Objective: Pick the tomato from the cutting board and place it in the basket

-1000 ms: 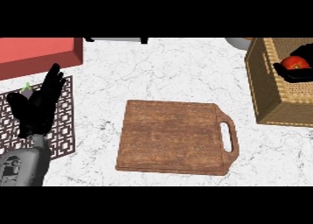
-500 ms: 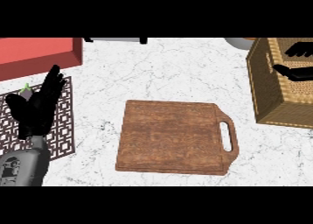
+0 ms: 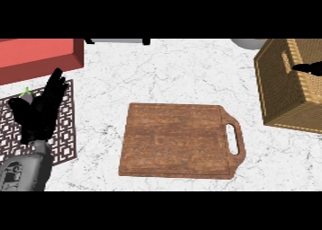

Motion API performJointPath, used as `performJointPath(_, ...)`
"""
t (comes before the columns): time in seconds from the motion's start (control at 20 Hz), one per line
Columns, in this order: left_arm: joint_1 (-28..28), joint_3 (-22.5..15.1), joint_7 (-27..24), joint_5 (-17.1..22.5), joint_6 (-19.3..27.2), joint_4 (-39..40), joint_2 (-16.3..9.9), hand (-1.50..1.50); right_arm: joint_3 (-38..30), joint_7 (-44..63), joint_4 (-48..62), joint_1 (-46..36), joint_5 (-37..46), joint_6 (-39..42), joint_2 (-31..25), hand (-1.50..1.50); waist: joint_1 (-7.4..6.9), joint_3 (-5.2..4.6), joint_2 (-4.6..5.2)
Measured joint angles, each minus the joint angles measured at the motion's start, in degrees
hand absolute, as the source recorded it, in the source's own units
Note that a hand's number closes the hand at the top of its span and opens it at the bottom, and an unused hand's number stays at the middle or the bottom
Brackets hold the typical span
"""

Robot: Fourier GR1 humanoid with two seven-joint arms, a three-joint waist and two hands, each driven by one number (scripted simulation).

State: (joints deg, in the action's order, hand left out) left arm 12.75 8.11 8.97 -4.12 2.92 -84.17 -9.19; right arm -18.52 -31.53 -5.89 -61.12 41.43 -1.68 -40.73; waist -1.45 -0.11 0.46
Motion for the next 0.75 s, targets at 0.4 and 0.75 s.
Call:
performJointPath(0.4, -0.26, 0.39, -0.25, 0.5, -0.51, -0.58, -0.43, 0.0, -7.94, 0.76, 1.96, 3.64, -8.38, 10.63, -8.75, -1.5, -0.29, 0.28, 0.48)
performJointPath(0.75, -0.47, 0.66, -1.31, 0.91, -0.94, -0.18, -0.5, 0.0, -11.07, -3.54, 1.92, 10.19, -11.95, 20.24, -15.33, -1.5, -0.78, 0.44, 0.84)
